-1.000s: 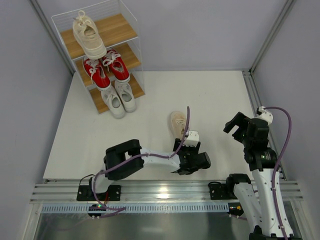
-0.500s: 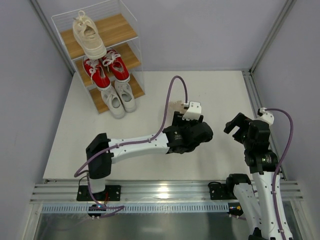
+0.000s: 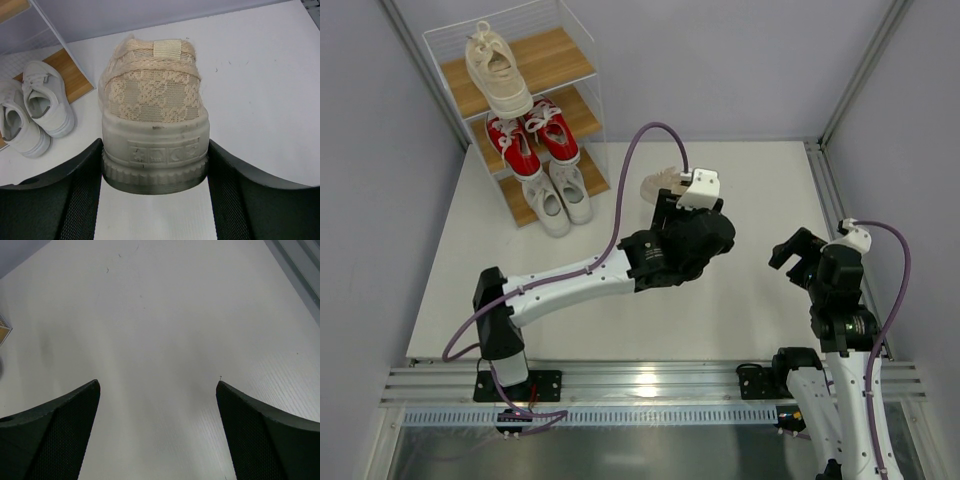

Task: Place and organize the shoes onto the shoe shelf

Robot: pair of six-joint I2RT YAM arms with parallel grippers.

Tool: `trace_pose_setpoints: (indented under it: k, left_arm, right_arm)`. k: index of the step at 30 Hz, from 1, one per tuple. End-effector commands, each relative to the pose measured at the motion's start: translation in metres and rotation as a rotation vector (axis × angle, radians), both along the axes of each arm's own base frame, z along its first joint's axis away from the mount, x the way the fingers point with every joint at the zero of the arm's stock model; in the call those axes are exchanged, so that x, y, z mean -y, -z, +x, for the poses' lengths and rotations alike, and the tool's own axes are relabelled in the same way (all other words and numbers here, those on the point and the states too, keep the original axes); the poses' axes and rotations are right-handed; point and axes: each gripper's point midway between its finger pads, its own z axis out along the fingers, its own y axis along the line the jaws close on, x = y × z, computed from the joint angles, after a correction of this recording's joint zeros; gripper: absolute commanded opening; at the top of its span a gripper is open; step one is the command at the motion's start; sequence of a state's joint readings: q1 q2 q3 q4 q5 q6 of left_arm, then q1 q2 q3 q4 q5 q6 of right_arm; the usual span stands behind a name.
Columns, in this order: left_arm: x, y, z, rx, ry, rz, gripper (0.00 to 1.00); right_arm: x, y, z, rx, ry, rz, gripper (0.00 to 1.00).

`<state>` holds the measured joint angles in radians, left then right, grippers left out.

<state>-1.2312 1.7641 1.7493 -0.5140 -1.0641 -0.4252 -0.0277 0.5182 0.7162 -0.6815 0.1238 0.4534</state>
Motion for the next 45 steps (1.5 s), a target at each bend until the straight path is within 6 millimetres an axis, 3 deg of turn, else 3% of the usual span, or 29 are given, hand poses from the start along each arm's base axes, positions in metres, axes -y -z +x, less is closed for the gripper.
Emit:
trace_pose_setpoints:
  k: [1, 5, 6, 9, 10, 12, 13, 15, 16, 19, 22, 24, 25, 28, 29, 33, 38, 42, 45]
  left_arm:
    - [-0.010, -0.016, 0.006, 0.043, -0.027, -0.059, 0.01]
    - [-0.012, 0.034, -0.001, -0.028, -0.026, -0.081, 0.00]
    - [-0.018, 0.069, -0.005, -0.064, -0.023, -0.037, 0.00]
    - [-0.027, 0.108, -0.015, -0.108, -0.041, -0.099, 0.00]
    - [-0.039, 0.134, -0.022, -0.134, -0.053, -0.072, 0.00]
    - [-0.048, 0.151, -0.036, -0.152, -0.073, -0.113, 0.00]
    - [-0.058, 0.168, -0.049, -0.155, -0.071, -0.076, 0.00]
    - [-0.070, 0.175, -0.064, -0.152, -0.082, -0.089, 0.00]
    - [-0.076, 0.192, -0.079, -0.163, -0.072, -0.083, 0.00]
    - [-0.085, 0.213, -0.102, -0.201, -0.066, -0.114, 0.00]
    - [-0.096, 0.246, -0.114, -0.256, -0.067, -0.080, 0.00]
    - [-0.104, 0.263, -0.117, -0.275, -0.072, -0.049, 0.11]
    - [-0.106, 0.273, -0.117, -0.279, -0.083, -0.032, 0.30]
    - [-0.110, 0.292, -0.118, -0.291, -0.108, -0.017, 0.70]
    - [-0.112, 0.302, -0.119, -0.300, -0.121, -0.001, 0.75]
    - [-0.111, 0.317, -0.122, -0.324, -0.153, 0.017, 0.84]
    - [-0.110, 0.306, -0.118, -0.297, -0.197, 0.011, 0.98]
    - [-0.121, 0.300, -0.113, -0.281, -0.294, 0.007, 1.00]
    - [-0.117, 0.297, -0.110, -0.280, -0.330, -0.001, 1.00]
  right_arm:
    - [-0.001, -0.015, 0.002, 0.048, -0.014, -0.006, 0.97]
    - [0.000, -0.012, -0.001, 0.038, -0.011, -0.014, 0.97]
    - [0.000, -0.012, -0.002, 0.037, -0.011, -0.017, 0.97]
    - [0.000, -0.008, -0.003, 0.039, -0.011, -0.017, 0.98]
    - [0.000, -0.008, -0.002, 0.041, -0.013, -0.014, 0.97]
    - [0.000, -0.008, -0.002, 0.038, -0.013, -0.014, 0.97]
    - [-0.001, -0.007, -0.001, 0.038, -0.014, -0.012, 0.97]
    - [-0.001, -0.004, 0.000, 0.028, -0.015, -0.008, 0.97]
    - [-0.002, -0.003, 0.000, 0.025, -0.016, -0.004, 0.97]
    - [-0.006, 0.004, 0.003, 0.015, -0.027, 0.017, 0.97]
    - [-0.009, 0.012, 0.006, -0.001, -0.034, 0.037, 0.97]
    - [-0.011, 0.017, 0.007, -0.010, -0.039, 0.046, 0.97]
    - [-0.011, 0.019, 0.007, -0.014, -0.041, 0.049, 0.97]
    - [-0.011, 0.022, 0.006, -0.021, -0.043, 0.046, 0.98]
    - [-0.012, 0.021, 0.005, -0.018, -0.048, 0.046, 0.97]
    - [-0.013, 0.021, 0.004, -0.020, -0.053, 0.049, 0.97]
    - [-0.014, 0.022, 0.005, -0.019, -0.057, 0.055, 0.97]
    - [-0.017, 0.026, 0.006, -0.027, -0.068, 0.065, 0.97]
    - [-0.017, 0.028, 0.006, -0.033, -0.071, 0.065, 0.97]
